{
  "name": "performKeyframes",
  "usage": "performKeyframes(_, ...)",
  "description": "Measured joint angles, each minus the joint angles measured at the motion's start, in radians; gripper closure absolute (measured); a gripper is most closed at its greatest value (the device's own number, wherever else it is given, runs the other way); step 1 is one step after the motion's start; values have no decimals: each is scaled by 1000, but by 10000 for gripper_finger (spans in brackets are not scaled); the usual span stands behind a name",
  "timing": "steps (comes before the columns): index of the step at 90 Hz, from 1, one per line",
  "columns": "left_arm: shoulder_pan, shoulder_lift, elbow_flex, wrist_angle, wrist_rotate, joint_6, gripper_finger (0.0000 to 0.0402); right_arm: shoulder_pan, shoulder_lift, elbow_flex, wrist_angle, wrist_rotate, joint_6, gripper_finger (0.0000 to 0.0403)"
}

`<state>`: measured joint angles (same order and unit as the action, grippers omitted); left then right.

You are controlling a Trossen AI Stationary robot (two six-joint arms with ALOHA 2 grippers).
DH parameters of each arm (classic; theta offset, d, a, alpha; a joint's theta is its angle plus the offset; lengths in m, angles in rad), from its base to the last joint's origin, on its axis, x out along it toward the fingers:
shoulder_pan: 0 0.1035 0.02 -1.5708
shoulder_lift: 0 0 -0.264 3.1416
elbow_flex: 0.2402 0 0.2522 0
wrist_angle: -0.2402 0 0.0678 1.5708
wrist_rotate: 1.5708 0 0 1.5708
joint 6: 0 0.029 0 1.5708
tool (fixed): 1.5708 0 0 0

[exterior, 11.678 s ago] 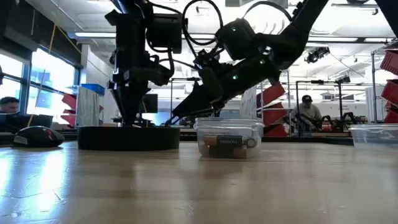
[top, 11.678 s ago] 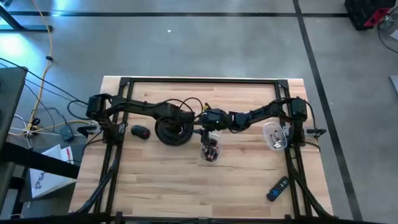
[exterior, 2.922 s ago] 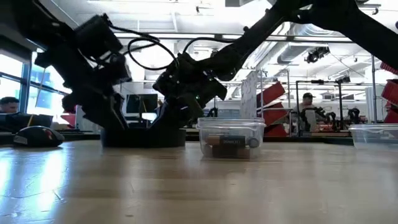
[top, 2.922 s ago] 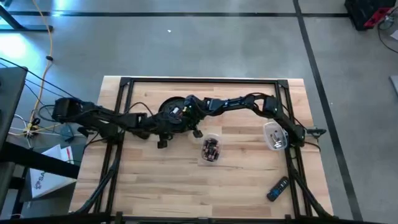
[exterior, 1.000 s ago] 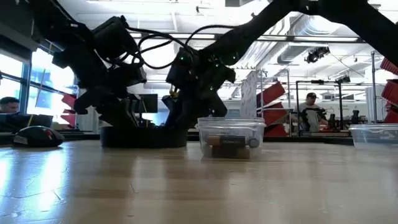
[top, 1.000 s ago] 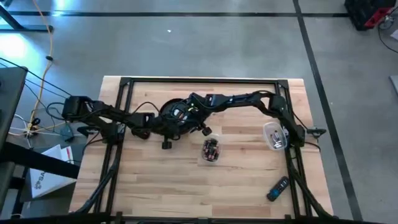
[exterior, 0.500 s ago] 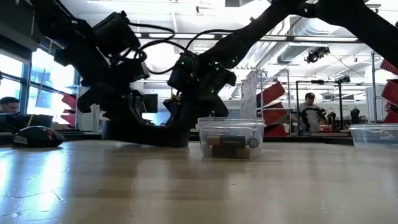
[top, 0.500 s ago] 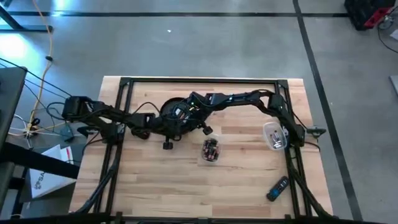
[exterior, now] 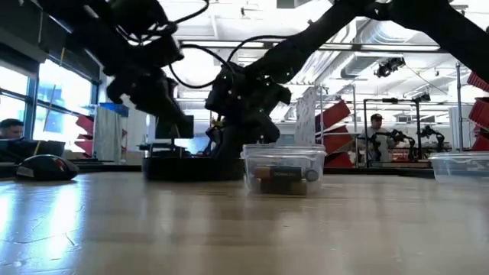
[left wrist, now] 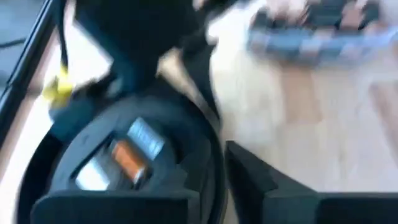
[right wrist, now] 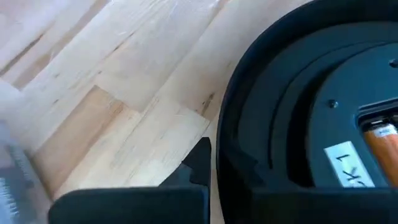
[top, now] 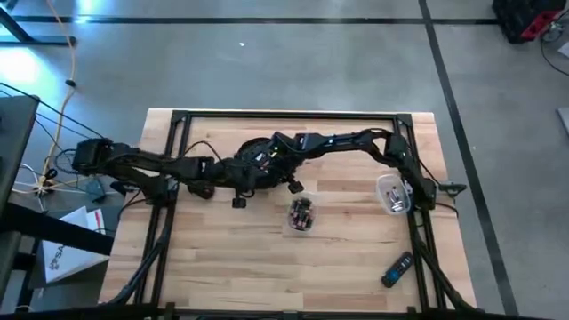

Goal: Insert battery
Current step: Move the wall clock

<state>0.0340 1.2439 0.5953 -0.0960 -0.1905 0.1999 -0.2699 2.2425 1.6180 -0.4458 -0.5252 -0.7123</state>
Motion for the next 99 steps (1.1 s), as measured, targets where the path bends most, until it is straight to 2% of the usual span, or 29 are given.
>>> performKeyframes(19, -34, -49, -2, -74, -25, -34, 327, 0, -38, 0, 5, -54, 74, 403)
performKeyframes(36, -45, 11, -50, -7, -74, -9, 292, 6, -40, 2, 3, -47, 77, 403)
performKeyframes(48, -16, 41, -96, 133, 15, -33, 268, 23, -47, 2, 0, -42, 85, 403)
performKeyframes(58, 1, 45, -134, 220, 25, -38, 257, 44, -73, 2, -8, -43, 80, 403)
performKeyframes(76, 16, 53, -192, 267, 33, -43, 255, 67, -93, 3, -11, 8, 58, 403)
performKeyframes(88, 34, 82, -218, 304, 88, -61, 255, 69, -98, 3, 12, 11, 70, 403)
performKeyframes(99, 49, 118, -235, 403, 113, -60, 255, 73, -106, 3, 17, 11, 90, 403)
